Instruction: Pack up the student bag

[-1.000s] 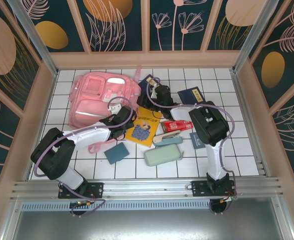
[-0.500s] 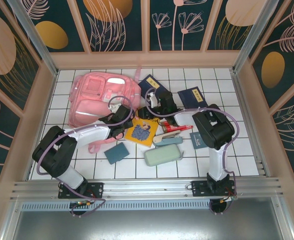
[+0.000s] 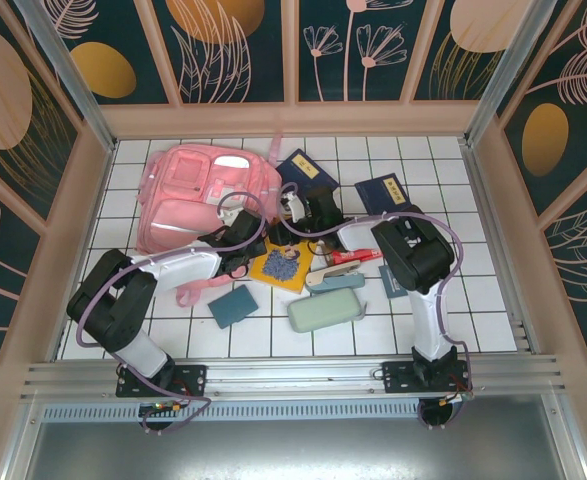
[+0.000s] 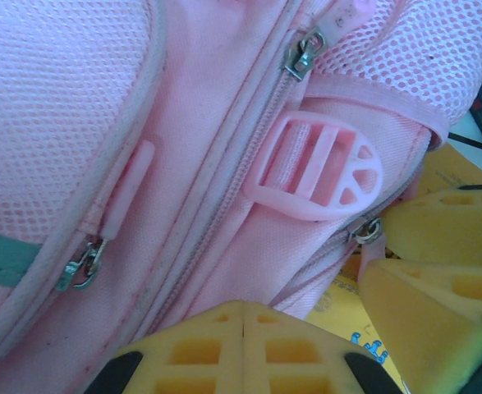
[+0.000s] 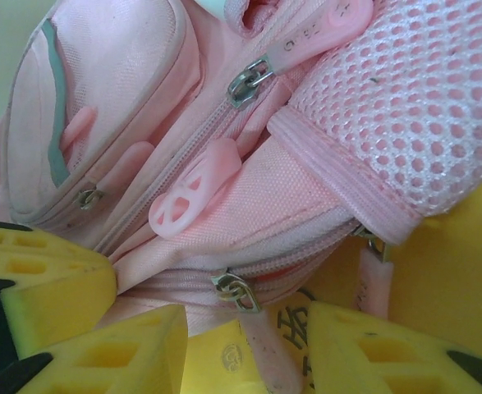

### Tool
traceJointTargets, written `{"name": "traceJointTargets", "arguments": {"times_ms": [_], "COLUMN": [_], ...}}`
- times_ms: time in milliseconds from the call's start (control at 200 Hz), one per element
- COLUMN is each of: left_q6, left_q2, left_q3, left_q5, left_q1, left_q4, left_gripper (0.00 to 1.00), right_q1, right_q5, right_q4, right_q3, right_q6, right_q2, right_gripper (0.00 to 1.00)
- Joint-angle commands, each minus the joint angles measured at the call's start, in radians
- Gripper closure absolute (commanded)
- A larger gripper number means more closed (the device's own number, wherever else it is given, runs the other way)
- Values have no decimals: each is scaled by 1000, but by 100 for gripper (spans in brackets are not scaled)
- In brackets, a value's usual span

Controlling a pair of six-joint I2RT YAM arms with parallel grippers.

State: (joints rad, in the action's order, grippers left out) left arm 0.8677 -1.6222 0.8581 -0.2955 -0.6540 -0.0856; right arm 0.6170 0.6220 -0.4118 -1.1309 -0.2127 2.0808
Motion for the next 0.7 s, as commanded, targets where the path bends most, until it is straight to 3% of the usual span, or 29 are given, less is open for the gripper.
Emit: {"name": "traceJointTargets", "arguments": {"times_ms": [0,260,350,475,696], "left_q6": [-4,-7,-11,-19,-58], "left_q2": [-21,-10,-5,1,-20], "left_q3": [-7,-6,-7,2,75], "left_q5": [10,4,2,10,75], "left_q1": [5,6,7,13,76], "left_q4": [21,17,17,14,7], "left_gripper": [93,92,92,91,85], "right_q1": [13,28,38,44,66], "right_q5": [-20,-23,-41,-73,-172], "right_q4": [64,69,74,50,-31], "right_q3": [-35,9,13,38,126], "right_q6": [62,108,119,115,113], "right_q2": [41,12,9,-16,-98], "right_gripper": [57,74,88,98,100]}}
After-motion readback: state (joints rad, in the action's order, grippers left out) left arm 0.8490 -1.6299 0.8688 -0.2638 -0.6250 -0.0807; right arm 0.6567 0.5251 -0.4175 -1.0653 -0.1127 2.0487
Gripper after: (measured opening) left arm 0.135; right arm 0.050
